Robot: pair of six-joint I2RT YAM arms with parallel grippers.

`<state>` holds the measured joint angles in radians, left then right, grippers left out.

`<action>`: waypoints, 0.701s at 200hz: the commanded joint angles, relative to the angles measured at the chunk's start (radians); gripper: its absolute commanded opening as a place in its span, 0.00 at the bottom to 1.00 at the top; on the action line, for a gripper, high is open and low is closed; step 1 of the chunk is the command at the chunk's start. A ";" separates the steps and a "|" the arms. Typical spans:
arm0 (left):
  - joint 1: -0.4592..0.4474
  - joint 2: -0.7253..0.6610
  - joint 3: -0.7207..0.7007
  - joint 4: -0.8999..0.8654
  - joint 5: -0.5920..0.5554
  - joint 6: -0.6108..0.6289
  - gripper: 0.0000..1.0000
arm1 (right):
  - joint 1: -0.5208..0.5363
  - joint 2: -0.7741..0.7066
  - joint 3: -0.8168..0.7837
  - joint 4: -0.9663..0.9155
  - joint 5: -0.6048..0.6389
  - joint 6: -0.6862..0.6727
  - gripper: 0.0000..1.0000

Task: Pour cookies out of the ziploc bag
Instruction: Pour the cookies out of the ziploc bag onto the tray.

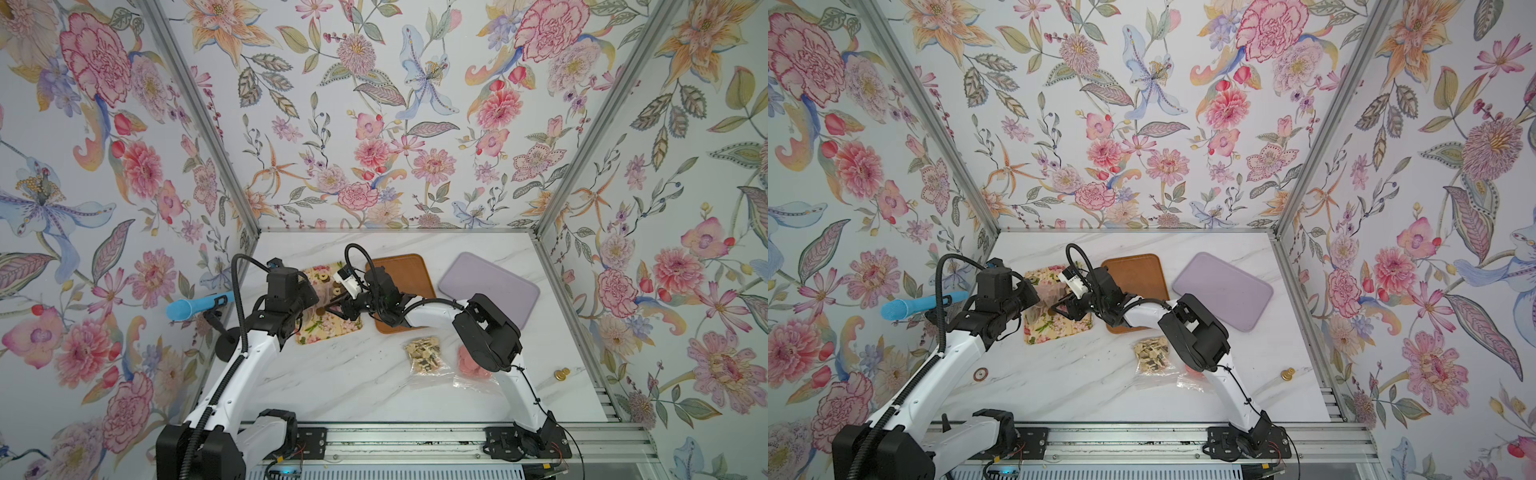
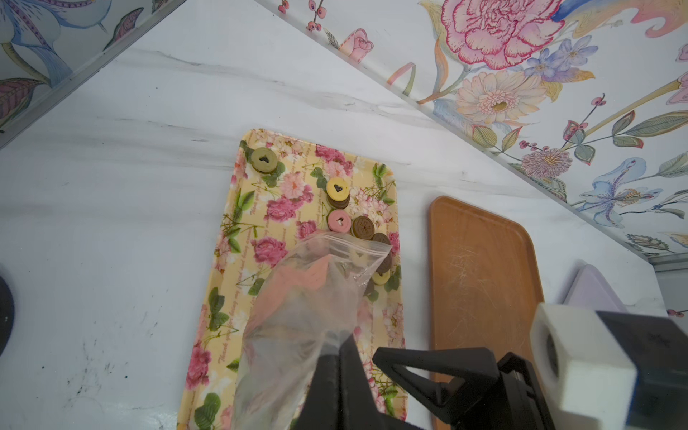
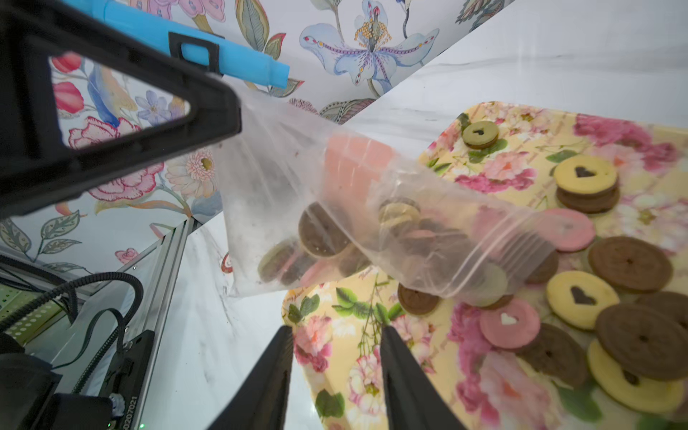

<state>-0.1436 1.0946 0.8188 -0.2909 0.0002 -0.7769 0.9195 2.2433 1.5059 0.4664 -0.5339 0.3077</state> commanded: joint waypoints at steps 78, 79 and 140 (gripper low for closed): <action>-0.007 -0.062 -0.072 0.128 0.003 -0.183 0.00 | 0.135 -0.061 -0.053 0.090 0.241 -0.020 0.43; -0.007 -0.062 -0.072 0.128 0.003 -0.183 0.00 | 0.134 -0.059 -0.051 0.087 0.242 -0.019 0.44; -0.007 -0.073 -0.092 0.158 0.004 -0.214 0.00 | 0.171 -0.069 -0.072 0.113 0.348 -0.042 0.44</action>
<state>-0.1436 1.0431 0.7460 -0.1699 -0.0002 -0.9672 1.0657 2.2139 1.4387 0.5503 -0.2687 0.2970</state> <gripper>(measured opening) 0.047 0.442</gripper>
